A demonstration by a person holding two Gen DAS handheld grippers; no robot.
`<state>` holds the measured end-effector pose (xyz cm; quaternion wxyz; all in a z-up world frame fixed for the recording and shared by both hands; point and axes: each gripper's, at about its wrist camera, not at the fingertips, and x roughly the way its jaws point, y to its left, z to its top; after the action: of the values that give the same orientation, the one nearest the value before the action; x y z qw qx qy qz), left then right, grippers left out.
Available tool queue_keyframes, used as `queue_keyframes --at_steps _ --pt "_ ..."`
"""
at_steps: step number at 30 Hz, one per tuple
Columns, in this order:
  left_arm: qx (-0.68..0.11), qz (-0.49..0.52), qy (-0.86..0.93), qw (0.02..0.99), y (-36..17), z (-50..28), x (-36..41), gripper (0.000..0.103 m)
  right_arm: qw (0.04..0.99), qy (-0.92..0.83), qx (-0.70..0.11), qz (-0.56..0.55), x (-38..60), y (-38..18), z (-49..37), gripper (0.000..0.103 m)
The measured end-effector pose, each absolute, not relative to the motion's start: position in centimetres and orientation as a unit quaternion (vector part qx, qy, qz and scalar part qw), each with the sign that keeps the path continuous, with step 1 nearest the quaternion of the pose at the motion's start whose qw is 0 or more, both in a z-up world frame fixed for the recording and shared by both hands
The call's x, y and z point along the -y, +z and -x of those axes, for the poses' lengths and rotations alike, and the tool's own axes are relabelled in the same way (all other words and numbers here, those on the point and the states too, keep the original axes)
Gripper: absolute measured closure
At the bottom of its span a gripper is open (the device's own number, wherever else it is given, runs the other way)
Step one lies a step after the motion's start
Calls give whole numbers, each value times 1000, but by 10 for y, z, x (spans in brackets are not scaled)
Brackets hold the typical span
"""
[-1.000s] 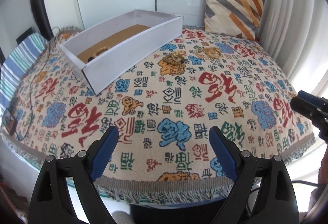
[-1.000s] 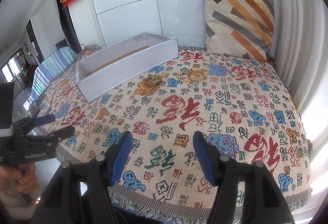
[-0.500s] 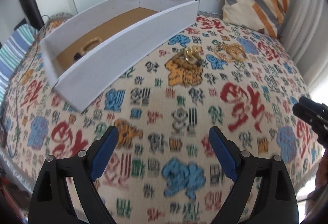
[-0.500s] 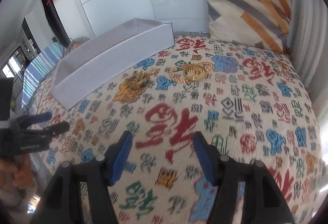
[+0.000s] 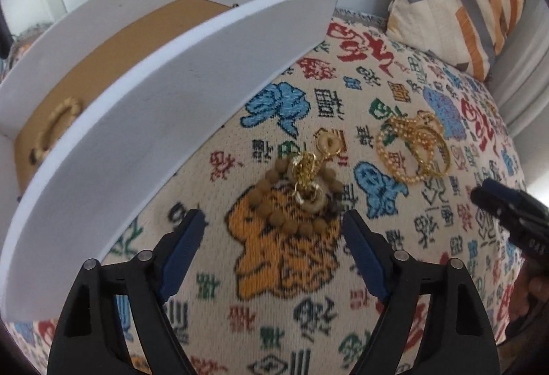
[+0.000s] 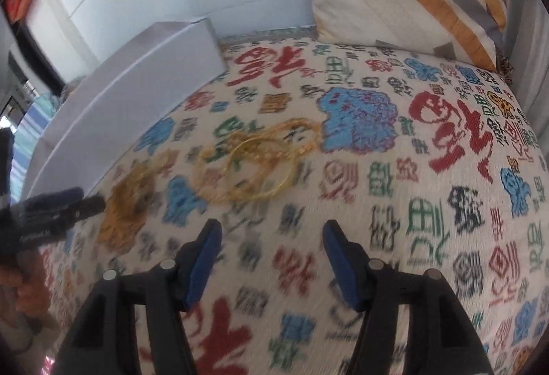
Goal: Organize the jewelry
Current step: 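Grasp the brown bead string with gold charm with the left tool while the right tool grasps the gold bangle, then carry both items into the white box and open both tools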
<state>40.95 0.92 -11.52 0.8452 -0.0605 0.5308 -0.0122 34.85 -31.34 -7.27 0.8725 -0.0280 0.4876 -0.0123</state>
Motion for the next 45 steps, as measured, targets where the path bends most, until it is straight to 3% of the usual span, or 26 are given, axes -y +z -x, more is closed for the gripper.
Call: queue_keyframes --at_steps 6,9,10,11,12,13,19,30,39,45 --pt "-547 63 -10 835 -129 -438 -5 24 859 -35 -511 -10 335 -90 -396 41" --pt "-540 42 -11 841 -127 -446 6 28 854 -35 -520 3 329 -93 -407 51" --pt "-537 34 -15 842 -127 -449 10 35 851 -41 -524 19 325 -95 -409 63" --pt "-536 22 -20 844 -128 -451 15 51 849 -45 -525 35 321 -96 -410 81" --pt "-535 9 -23 844 -130 -452 19 64 846 -46 -528 57 317 -98 -411 89" --pt "-539 -5 -28 842 -132 -454 23 89 843 -48 -531 68 315 -98 -411 97" --pt "-540 49 -36 839 -114 -441 0 93 849 -34 -525 51 313 -63 -391 97" --pt "-522 141 -35 840 -33 -375 -55 93 859 3 -511 41 286 2 -349 97" --pt "-488 182 14 853 40 -347 -120 93 869 75 -484 72 183 52 -370 97" --pt "-463 189 59 864 54 -343 -180 93 864 140 -473 101 88 49 -410 97"
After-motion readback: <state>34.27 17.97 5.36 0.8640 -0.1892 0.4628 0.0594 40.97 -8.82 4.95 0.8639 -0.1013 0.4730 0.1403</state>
